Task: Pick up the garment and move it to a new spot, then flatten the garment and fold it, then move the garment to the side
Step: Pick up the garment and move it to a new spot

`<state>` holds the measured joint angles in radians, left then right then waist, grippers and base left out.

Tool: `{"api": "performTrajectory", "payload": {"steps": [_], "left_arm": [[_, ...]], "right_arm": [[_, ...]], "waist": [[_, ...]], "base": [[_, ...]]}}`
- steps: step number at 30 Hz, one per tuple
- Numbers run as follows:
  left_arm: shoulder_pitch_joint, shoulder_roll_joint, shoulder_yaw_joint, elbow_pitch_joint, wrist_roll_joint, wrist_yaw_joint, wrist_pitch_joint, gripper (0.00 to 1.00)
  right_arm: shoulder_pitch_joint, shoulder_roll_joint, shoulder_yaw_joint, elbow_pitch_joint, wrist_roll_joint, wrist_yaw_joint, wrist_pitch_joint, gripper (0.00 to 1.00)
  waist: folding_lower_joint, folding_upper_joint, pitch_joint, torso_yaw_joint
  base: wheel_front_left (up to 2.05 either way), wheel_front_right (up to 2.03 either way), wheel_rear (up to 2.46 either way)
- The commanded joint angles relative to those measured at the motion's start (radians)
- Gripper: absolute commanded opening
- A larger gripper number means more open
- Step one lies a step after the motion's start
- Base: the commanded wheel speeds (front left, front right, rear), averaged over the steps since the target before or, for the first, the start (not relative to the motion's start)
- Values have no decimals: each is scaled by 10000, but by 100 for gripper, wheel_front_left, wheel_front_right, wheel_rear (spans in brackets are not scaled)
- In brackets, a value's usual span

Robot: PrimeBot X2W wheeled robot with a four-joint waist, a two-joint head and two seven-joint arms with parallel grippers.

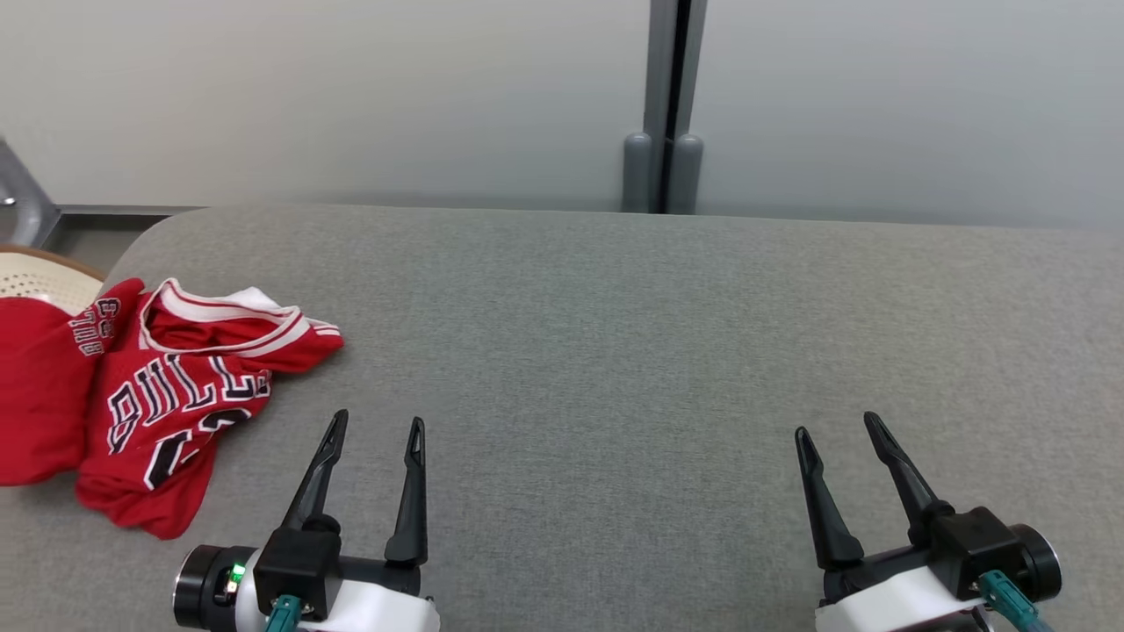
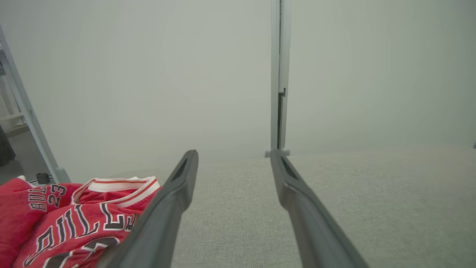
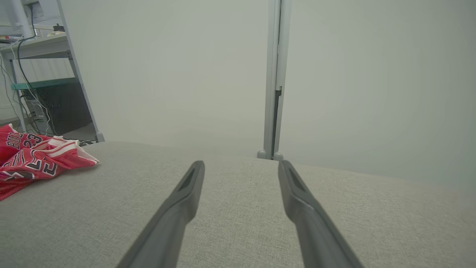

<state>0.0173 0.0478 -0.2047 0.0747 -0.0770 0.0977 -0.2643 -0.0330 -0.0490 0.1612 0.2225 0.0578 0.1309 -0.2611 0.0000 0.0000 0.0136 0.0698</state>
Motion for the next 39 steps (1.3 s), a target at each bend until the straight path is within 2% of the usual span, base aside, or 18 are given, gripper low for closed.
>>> {"api": "performTrajectory", "payload": {"steps": [1, 15, 21, 33, 39], "left_arm": [[51, 48, 18, 10, -10, 62, -3, 100], [508, 47, 208, 46, -44, 35, -3, 100], [669, 45, 354, -22, 42, -17, -3, 100], [689, 44, 507, -352, -103, 259, -2, 100], [144, 44, 618, -470, -8, 155, -2, 100]], "right_arm": [[86, -27, -7, 26, -62, -3, -61, 100], [364, -26, 297, 23, 113, -3, -61, 100], [456, -27, 400, 7, 211, -3, -61, 100], [67, -30, 677, 134, 61, -3, -59, 100], [-43, -30, 578, 40, -115, -3, -59, 100]], "waist": [[0, 0, -61, 394], [0, 0, -394, 3201], [0, 0, -446, 4046], [0, 0, -43, 4386], [0, 0, 294, 4430]], "base": [[0, 0, 0], [0, 0, 0], [0, 0, 0], [0, 0, 0], [0, 0, 0]]}}
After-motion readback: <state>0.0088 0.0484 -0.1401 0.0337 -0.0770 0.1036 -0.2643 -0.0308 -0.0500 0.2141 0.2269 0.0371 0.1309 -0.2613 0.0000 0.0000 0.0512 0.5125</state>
